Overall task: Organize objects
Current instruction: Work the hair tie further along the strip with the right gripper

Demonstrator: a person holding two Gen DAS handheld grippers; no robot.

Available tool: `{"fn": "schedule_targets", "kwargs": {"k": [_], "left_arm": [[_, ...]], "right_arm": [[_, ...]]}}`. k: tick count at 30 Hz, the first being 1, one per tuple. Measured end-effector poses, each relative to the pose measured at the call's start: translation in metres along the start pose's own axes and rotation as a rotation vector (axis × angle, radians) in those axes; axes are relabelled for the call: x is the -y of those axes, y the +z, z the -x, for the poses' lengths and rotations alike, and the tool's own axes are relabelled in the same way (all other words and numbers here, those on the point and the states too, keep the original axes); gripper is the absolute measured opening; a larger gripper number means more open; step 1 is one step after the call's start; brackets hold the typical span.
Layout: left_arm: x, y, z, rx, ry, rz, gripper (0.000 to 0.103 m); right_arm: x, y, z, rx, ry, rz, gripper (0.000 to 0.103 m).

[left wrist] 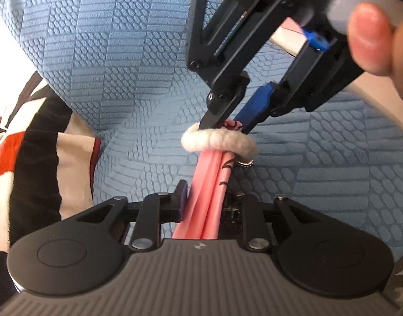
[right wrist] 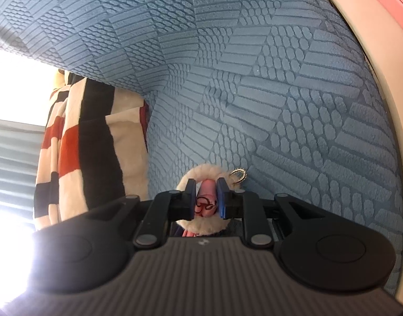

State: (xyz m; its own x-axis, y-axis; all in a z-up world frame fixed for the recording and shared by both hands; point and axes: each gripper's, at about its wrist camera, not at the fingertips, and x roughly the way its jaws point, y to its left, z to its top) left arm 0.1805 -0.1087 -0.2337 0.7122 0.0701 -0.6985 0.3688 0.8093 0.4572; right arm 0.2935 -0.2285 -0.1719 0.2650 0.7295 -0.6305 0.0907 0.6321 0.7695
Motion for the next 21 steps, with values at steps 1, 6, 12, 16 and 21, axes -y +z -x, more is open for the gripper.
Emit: {"fn": "schedule_targets", "kwargs": {"k": [1, 6, 12, 16, 21], "left_arm": [[-0.002, 0.000, 0.000, 0.004, -0.005, 0.003, 0.015], [0.003, -0.001, 0.010, 0.085, 0.030, -0.075, 0.008], [0.017, -0.004, 0.023, 0.155, 0.094, -0.195, 0.007], [0.017, -0.004, 0.025, 0.170, 0.108, -0.210, 0.007], [0.014, -0.004, 0.024, 0.196, 0.119, -0.237, 0.007]], "right_arm": [[0.000, 0.000, 0.000, 0.000, 0.002, -0.002, 0.019], [0.006, 0.003, 0.006, 0.018, 0.075, -0.081, 0.022], [0.008, 0.006, 0.009, 0.036, 0.093, -0.108, 0.020], [0.006, 0.007, 0.009, 0.031, 0.101, -0.096, 0.020], [0.007, 0.009, 0.008, 0.020, 0.105, -0.098, 0.019]]}}
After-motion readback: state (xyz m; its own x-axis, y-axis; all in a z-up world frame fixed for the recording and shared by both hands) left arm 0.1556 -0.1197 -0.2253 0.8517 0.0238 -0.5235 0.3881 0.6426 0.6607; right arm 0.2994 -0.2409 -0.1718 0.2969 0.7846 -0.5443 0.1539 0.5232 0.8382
